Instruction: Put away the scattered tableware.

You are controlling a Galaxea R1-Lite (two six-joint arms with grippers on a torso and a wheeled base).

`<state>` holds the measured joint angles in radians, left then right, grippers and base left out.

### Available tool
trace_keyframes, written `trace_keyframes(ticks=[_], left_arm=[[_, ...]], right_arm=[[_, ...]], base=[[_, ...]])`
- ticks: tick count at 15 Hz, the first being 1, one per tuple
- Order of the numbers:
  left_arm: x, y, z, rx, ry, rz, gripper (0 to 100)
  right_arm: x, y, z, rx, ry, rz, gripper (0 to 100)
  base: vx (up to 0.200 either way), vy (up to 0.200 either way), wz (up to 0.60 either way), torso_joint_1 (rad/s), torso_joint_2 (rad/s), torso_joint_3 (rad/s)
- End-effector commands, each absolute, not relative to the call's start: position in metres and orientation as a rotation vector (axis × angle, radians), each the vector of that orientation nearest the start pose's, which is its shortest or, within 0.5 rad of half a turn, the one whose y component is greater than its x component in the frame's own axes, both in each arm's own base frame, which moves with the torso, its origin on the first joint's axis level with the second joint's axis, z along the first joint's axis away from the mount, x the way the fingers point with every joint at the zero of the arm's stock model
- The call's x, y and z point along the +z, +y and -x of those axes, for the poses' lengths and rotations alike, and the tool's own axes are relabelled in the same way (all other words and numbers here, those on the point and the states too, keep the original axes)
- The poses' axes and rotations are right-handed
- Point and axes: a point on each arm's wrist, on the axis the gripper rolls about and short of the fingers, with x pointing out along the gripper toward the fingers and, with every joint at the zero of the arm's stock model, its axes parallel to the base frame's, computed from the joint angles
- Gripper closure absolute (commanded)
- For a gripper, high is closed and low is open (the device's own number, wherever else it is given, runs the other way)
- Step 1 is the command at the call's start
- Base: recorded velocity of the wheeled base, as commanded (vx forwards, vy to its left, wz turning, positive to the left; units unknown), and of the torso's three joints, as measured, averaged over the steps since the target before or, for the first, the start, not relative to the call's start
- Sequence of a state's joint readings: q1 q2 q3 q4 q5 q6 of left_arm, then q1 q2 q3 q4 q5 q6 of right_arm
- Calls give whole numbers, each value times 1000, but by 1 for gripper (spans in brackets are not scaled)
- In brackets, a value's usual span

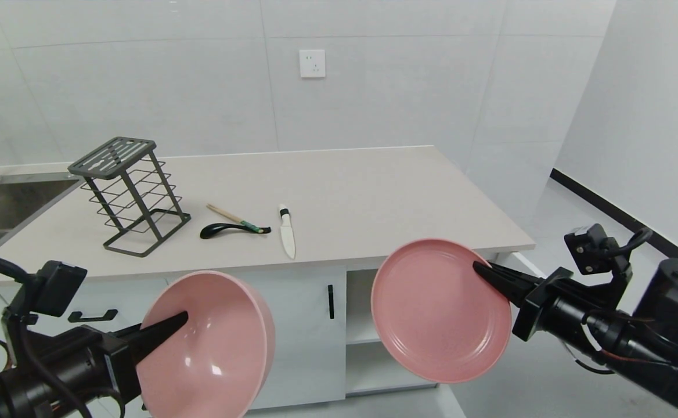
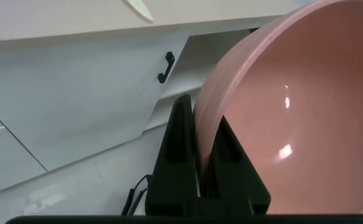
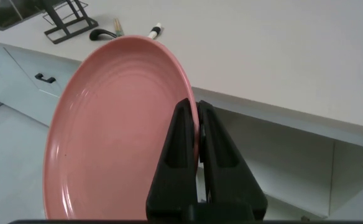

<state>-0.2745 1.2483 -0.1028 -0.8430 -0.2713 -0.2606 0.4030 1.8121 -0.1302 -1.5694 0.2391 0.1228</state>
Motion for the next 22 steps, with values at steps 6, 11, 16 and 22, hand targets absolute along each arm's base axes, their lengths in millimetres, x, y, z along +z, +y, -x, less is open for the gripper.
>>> trace_keyframes(ticks=[6,11,16,22], left_arm=[[127,-47,-154,-512,346,82,100],[119,-44,-159,-483,375,86,100],[114,-44,-154,-492,360,85,100],[111,-43,-151,-503,352,-6,100]], right_arm=[[98,94,-208,634,151,-109,100],[97,94,-209,631,154,-109,100],[98,93,-210,624,151,-110,100],[99,91,-210,618,146,-111,100]], base=[[0,0,0,-187,372,185],[0,0,0,-140,271,128],[0,0,0,-183,353,171],[0,0,0,-255,478,223]])
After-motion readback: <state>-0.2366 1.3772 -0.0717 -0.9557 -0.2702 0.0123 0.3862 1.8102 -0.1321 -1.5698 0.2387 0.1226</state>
